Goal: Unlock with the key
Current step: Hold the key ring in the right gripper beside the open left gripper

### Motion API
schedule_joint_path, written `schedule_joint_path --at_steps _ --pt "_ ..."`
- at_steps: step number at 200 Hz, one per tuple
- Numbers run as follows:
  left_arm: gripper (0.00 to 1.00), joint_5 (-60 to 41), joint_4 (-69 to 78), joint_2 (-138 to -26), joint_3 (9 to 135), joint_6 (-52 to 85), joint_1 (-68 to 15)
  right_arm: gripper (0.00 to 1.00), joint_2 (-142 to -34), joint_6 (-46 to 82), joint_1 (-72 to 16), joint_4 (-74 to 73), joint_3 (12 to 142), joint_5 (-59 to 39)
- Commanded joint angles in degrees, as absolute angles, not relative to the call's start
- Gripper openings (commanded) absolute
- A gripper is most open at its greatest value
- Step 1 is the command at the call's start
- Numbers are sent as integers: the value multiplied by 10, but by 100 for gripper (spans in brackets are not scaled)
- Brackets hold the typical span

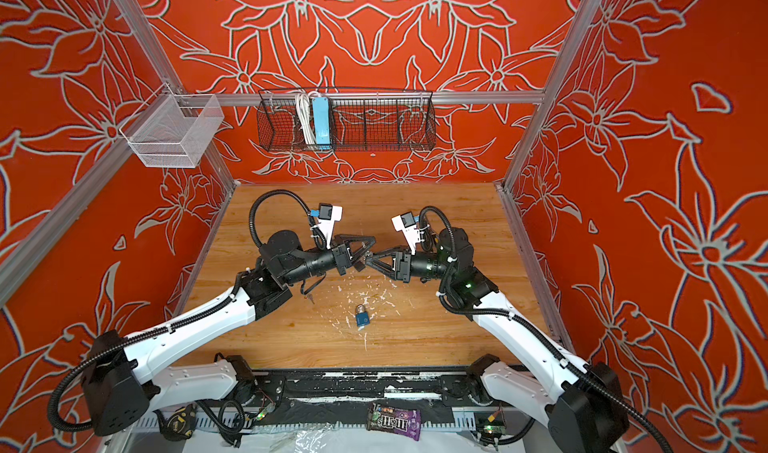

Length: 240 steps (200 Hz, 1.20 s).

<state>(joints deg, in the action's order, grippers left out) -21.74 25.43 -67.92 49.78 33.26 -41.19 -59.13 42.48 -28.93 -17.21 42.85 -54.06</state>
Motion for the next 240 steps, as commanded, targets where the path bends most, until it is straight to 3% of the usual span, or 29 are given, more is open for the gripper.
schedule_joint_path --at_steps 1,41,104,174,240 --pt "0 -228 285 -682 507 340 -408 36 -579 421 -286 -198 430 -548" --pt "0 -233 292 -683 505 344 -407 40 -584 417 -283 -190 437 -548" --pt "0 -247 302 -692 506 354 -408 37 -575 395 -282 -183 439 -555" --pt "0 -244 298 -693 510 351 -408 28 -589 397 -280 -203 441 -555" --pt "0 -236 290 -693 515 343 -408 6 -602 401 -274 -218 446 -572"
